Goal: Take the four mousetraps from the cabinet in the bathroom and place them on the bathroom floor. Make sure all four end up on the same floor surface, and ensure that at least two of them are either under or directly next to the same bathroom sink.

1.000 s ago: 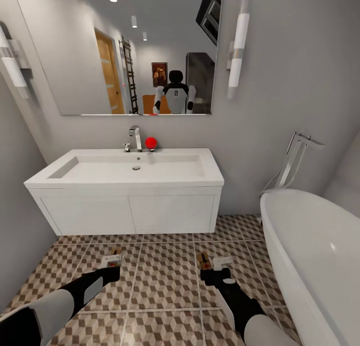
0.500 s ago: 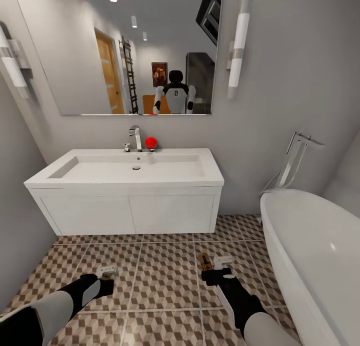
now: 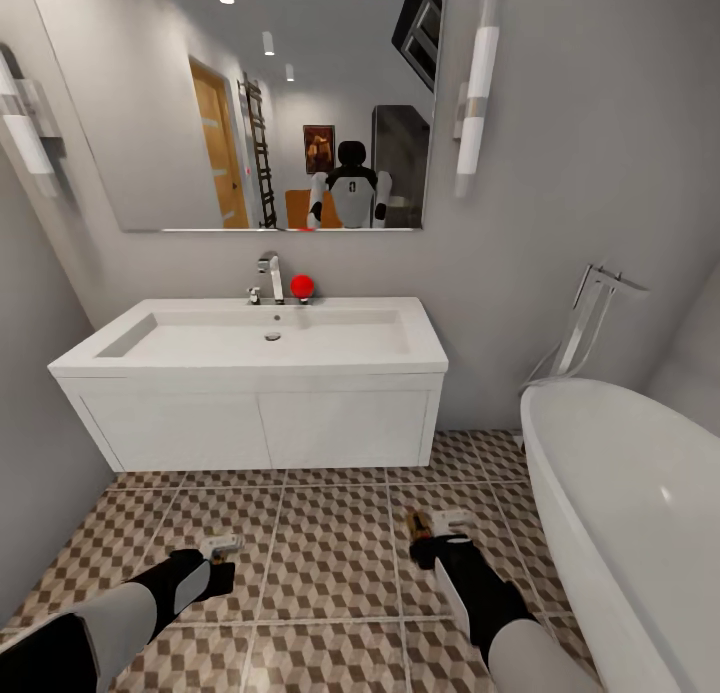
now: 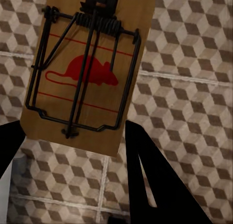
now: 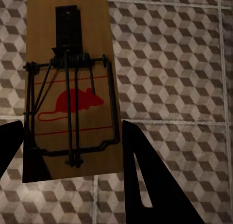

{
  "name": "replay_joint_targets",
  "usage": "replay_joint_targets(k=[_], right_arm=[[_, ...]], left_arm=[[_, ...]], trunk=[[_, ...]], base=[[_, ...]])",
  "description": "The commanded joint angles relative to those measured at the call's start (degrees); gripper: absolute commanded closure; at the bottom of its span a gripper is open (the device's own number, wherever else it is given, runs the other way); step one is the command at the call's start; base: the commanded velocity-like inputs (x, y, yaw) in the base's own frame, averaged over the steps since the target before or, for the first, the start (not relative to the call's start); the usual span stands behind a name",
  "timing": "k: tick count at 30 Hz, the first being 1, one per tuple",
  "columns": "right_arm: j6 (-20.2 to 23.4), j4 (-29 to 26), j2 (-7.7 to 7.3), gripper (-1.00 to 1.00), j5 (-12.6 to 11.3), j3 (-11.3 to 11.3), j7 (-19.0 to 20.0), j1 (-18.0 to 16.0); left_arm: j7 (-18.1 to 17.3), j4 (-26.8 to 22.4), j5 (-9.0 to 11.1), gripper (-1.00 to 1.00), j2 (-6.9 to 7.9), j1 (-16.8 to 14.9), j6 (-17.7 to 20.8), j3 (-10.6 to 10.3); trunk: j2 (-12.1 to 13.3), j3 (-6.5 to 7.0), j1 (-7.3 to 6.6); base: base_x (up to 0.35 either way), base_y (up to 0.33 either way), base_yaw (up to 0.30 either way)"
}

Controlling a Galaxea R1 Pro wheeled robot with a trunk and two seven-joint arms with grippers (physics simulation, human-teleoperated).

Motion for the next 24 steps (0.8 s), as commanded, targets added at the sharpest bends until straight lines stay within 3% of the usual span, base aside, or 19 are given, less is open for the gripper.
replay_joint_targets(k=[1, 8, 13, 16, 20, 24], right_arm=[[0.4, -0.3, 0.08, 1.00, 0.4, -0.3, -0.1, 0.0], [0.6, -1.1, 0.07, 1.00, 0.4, -0.2, -0.1, 0.0], [0.6, -1.2, 0.08, 1.00, 0.4, -0.2, -0.1, 0.0], [0.6, -1.2, 0.08, 1.00, 0.4, -0.2, -0.1, 0.0], [1.2, -1.3, 0.08, 1.00, 0.4, -0.2, -0.1, 0.0], [2.1, -1.5, 0.08, 1.00, 0.4, -0.2, -0.1, 0.0]], left_arm=[[0.6, -0.3, 0.4, 1.00, -0.31, 0.0, 0.4, -0.5], [0.7, -0.3, 0.4, 1.00, -0.75, 0.0, 1.1, -0.4], [0.7, -0.4, 0.4, 1.00, -0.79, 0.0, 7.8, -0.3], [0.7, -0.4, 0.4, 1.00, -0.80, 0.0, 9.8, -0.3], [0.8, -0.4, 0.4, 1.00, -0.82, 0.0, 10.6, -0.3], [0.7, -0.4, 0.4, 1.00, -0.80, 0.0, 10.9, -0.3]], trunk=[[0.0, -0.06, 0.00], [0.0, -0.06, 0.00], [0.0, -0.06, 0.00], [0.0, -0.06, 0.00], [0.0, -0.06, 0.00], [-1.6, -0.77, 0.88]], base=[[0.000, 0.000, 0.000], [0.000, 0.000, 0.000], [0.000, 0.000, 0.000], [0.000, 0.000, 0.000], [0.000, 0.000, 0.000], [0.000, 0.000, 0.000]])
